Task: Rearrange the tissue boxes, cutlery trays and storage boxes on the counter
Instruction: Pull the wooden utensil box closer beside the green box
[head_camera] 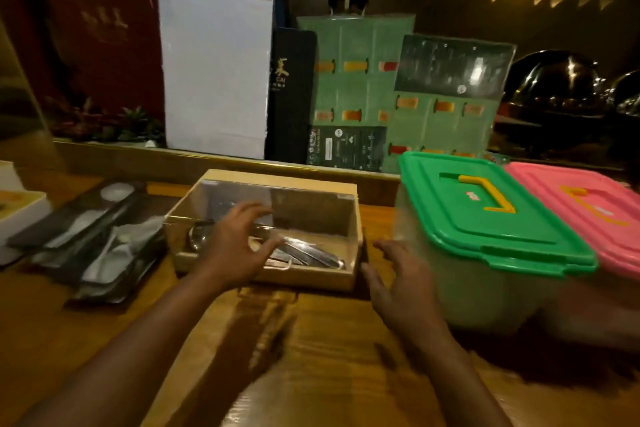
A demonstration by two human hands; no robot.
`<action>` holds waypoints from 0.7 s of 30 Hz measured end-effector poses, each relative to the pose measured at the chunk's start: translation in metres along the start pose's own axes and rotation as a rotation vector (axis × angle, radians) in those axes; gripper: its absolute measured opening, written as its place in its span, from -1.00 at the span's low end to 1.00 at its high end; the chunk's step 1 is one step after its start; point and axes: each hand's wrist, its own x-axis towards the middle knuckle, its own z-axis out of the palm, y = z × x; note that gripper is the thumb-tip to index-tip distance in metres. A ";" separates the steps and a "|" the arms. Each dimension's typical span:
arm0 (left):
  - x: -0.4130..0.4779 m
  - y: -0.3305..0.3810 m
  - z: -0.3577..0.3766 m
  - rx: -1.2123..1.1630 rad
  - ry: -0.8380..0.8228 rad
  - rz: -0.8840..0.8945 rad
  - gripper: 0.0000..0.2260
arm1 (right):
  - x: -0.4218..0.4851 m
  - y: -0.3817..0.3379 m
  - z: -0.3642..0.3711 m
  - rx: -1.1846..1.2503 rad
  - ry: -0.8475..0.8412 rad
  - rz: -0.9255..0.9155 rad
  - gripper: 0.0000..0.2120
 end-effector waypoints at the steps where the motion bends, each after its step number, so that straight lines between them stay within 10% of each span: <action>1: 0.002 -0.020 -0.011 0.038 0.023 -0.013 -0.47 | 0.004 -0.002 0.017 -0.004 -0.008 0.081 -0.59; 21: 0.030 -0.154 -0.031 -0.070 -0.133 -0.254 0.04 | 0.012 -0.015 0.085 0.032 0.079 0.507 -0.38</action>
